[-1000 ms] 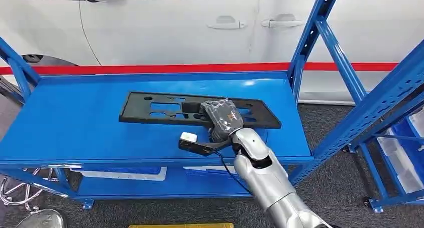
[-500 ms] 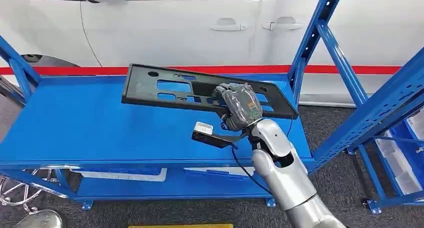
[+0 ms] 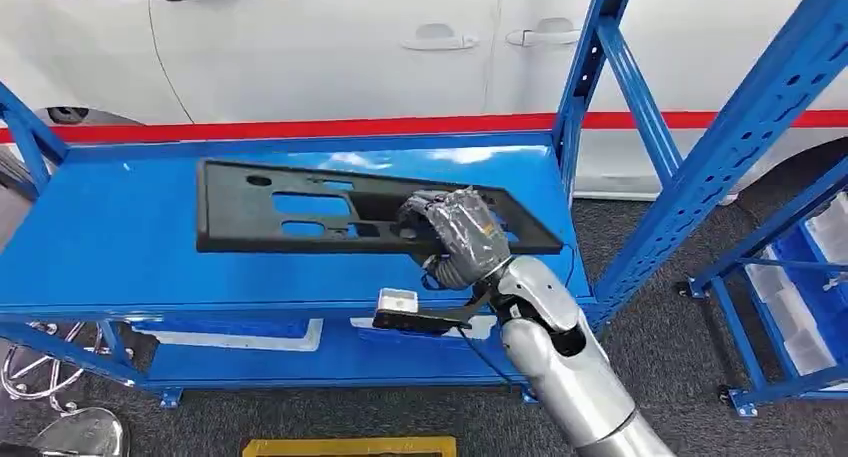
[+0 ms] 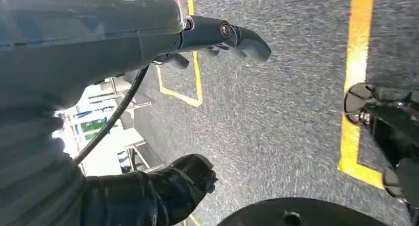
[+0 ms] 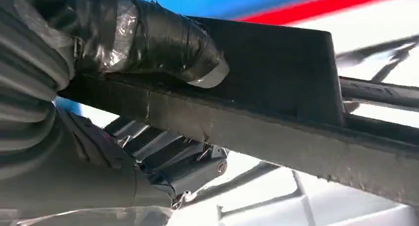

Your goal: Take the parts from the cabinet and place them on the table.

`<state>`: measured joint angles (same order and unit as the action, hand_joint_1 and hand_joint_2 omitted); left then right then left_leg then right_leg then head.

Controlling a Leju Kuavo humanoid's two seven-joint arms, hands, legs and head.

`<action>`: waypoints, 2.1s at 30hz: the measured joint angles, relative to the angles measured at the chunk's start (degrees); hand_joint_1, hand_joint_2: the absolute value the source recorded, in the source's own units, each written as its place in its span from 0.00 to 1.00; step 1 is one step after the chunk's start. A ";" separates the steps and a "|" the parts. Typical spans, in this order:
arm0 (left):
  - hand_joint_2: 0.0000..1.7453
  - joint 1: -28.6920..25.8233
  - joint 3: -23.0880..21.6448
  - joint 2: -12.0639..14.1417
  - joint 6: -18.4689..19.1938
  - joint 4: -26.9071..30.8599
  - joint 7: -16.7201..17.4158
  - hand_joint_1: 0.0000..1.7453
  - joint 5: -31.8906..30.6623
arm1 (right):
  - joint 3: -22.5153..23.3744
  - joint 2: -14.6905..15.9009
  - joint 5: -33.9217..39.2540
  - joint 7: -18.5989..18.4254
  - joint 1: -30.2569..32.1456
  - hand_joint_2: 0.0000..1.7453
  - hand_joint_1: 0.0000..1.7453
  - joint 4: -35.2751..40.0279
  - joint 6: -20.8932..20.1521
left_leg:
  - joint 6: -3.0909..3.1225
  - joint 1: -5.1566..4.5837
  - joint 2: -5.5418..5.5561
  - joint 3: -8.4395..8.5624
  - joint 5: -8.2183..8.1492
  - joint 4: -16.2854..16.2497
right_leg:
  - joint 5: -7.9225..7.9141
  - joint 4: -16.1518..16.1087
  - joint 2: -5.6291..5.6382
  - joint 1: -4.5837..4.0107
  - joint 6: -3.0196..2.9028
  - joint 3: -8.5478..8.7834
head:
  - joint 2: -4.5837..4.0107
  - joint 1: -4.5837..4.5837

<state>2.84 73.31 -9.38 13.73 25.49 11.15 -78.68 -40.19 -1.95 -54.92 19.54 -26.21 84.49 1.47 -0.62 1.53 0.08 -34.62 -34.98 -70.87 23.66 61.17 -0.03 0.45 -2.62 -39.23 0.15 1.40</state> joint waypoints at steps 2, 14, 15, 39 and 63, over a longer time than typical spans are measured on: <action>1.00 0.08 0.00 0.00 0.07 0.31 0.07 0.00 0.09 | -1.69 0.22 3.41 0.66 0.31 1.00 1.00 2.33 -1.85 | 1.35 -0.80 -0.77 6.55 3.40 10.11 | -0.80 0.00 -0.31 -0.28 -0.02 -0.67 | 0.00 0.00; 1.00 0.08 0.02 -0.68 0.37 1.57 0.24 0.00 0.02 | -8.75 2.95 8.85 2.17 0.90 1.00 1.00 10.70 -4.53 | 2.96 -1.34 1.11 1.64 10.13 14.32 | 9.18 15.27 -0.27 0.31 3.05 -2.94 | 0.00 0.02; 1.00 0.03 0.02 -0.70 0.42 1.59 0.24 0.00 0.02 | -9.31 3.10 8.91 2.17 0.89 1.00 1.00 11.09 -4.51 | 2.82 -1.33 1.51 0.61 10.56 13.86 | 7.21 13.49 -0.21 0.33 2.96 -0.84 | 0.00 0.02; 1.00 -0.13 0.04 -1.20 2.29 3.39 0.17 0.00 -0.48 | -10.74 3.17 10.79 -2.05 -1.25 1.00 1.00 10.46 -4.40 | 0.36 -0.91 -2.34 5.84 5.44 13.18 | -1.01 -1.04 -7.74 0.50 2.61 1.85 | 0.00 0.37; 1.00 -0.67 0.02 -1.99 4.07 5.53 -0.33 0.00 -2.25 | -1.21 2.34 11.69 -5.46 -6.39 1.00 1.00 4.55 -4.20 | -1.82 0.23 0.05 -5.48 7.30 -2.30 | 1.59 -2.22 -4.28 0.37 0.38 4.31 | 0.00 0.68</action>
<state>2.17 73.33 -11.37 17.79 31.02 10.82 -80.94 -41.40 0.39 -43.23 14.08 -32.60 89.04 -2.73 -2.44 1.75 0.13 -40.10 -27.68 -73.17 25.24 58.95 -4.31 0.82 -2.25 -34.92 0.15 2.08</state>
